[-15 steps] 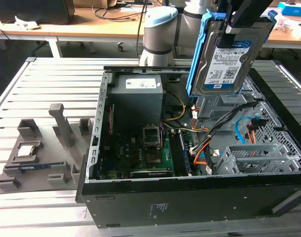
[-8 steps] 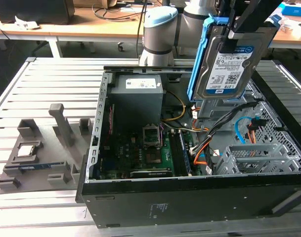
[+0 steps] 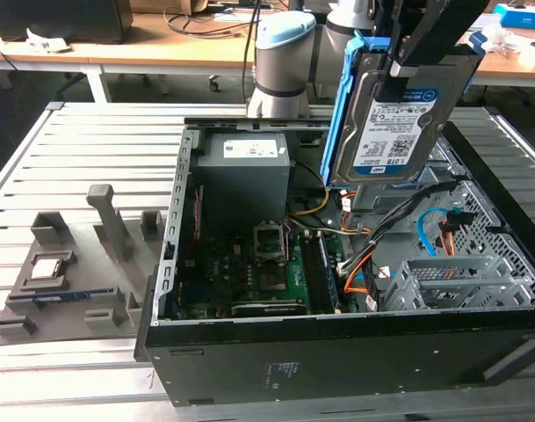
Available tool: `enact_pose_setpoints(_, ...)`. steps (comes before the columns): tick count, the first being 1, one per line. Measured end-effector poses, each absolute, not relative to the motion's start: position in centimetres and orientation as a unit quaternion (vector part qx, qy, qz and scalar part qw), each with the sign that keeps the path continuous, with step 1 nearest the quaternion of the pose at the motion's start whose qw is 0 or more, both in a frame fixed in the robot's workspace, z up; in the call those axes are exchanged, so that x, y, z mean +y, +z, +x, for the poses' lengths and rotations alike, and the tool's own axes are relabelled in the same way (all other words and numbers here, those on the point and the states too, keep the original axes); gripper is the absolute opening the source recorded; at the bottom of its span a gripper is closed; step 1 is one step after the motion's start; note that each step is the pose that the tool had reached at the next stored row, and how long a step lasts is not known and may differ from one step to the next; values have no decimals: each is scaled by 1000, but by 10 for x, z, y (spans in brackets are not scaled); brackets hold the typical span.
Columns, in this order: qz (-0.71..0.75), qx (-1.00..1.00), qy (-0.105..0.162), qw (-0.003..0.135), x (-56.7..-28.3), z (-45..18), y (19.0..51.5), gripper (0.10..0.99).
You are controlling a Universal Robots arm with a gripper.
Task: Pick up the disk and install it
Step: 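Pick up the disk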
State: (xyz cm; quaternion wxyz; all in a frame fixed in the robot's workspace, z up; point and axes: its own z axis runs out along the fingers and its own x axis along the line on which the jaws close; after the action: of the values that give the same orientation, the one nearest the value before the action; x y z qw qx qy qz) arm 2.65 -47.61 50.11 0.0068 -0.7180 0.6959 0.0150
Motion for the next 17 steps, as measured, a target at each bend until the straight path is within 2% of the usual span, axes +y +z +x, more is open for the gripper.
enact_pose_setpoints(17,-718,696,15,7,-494,20,496,365)
